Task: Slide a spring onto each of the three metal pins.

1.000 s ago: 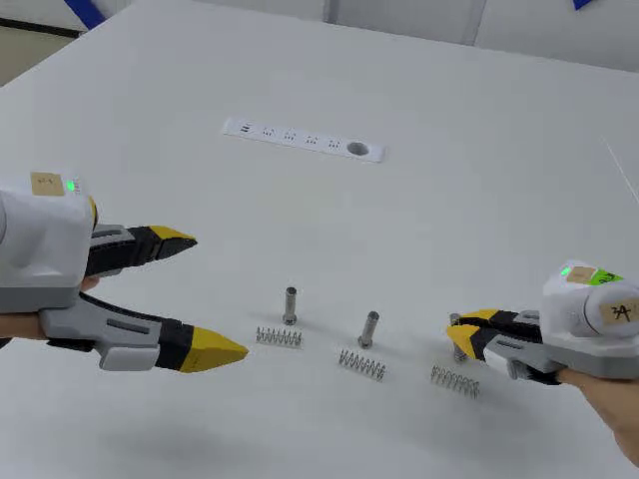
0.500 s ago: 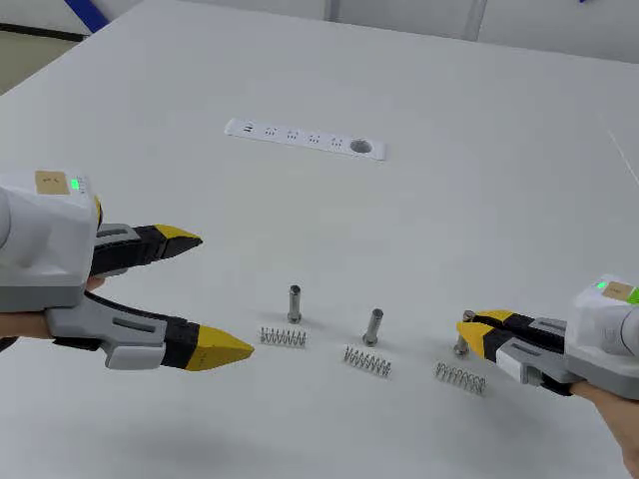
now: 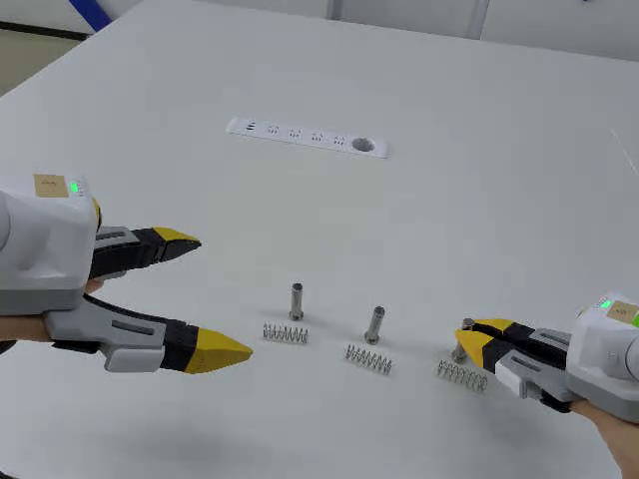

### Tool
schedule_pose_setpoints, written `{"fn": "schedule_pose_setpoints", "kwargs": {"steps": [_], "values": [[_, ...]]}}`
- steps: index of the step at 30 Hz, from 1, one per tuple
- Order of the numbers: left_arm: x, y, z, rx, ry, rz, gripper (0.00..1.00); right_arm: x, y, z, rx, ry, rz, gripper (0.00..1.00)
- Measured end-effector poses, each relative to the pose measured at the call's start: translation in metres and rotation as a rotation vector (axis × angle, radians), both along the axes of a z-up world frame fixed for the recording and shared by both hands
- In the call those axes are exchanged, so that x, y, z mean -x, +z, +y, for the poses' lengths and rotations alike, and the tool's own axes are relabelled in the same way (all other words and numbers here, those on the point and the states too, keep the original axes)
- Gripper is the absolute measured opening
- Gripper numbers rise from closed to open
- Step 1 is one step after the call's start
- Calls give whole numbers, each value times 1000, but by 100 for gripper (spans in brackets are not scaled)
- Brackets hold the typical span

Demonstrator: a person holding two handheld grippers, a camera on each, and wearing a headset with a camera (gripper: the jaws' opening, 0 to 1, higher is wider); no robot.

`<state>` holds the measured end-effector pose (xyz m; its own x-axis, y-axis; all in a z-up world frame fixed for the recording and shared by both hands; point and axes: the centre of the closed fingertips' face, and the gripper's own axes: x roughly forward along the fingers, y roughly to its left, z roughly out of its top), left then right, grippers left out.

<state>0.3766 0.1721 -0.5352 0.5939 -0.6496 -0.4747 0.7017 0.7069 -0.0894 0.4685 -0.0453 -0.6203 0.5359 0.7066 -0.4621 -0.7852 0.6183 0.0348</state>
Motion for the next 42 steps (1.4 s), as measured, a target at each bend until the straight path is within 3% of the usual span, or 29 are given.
{"fn": "schedule_pose_setpoints", "kwargs": {"steps": [7, 16, 28, 30, 35, 36, 38, 39, 40, 42], "values": [[1, 0, 2, -2, 4, 2, 87, -7, -1, 6, -4, 2, -4, 8], [5, -4, 5, -23, 11, 16, 87, 1, 0, 6, -20, 5, -24, 8], [6, -6, -3, -20, -8, 22, 86, 2, 7, 5, -31, -7, -30, 10], [6, -6, -3, -24, -11, 23, 86, 2, 10, 3, -41, -31, -3, 12], [4, -3, 0, -17, -5, 16, 86, 6, 21, 4, -54, -9, -11, 16], [3, -3, 0, -16, -3, 15, 86, 8, 20, 4, -54, -4, 0, 17], [3, -3, 0, -15, -1, 13, 86, 14, 15, 1, -70, -15, 68, 20], [3, -3, -1, -13, -3, 14, 86, 18, 12, -1, -66, 6, 88, 22], [4, -3, -1, -14, -6, 14, 86, 21, 9, -4, -31, 30, 75, 22], [5, -5, -2, -20, -13, 18, 85, 30, -5, -13, 77, 99, 75, 22]]}}
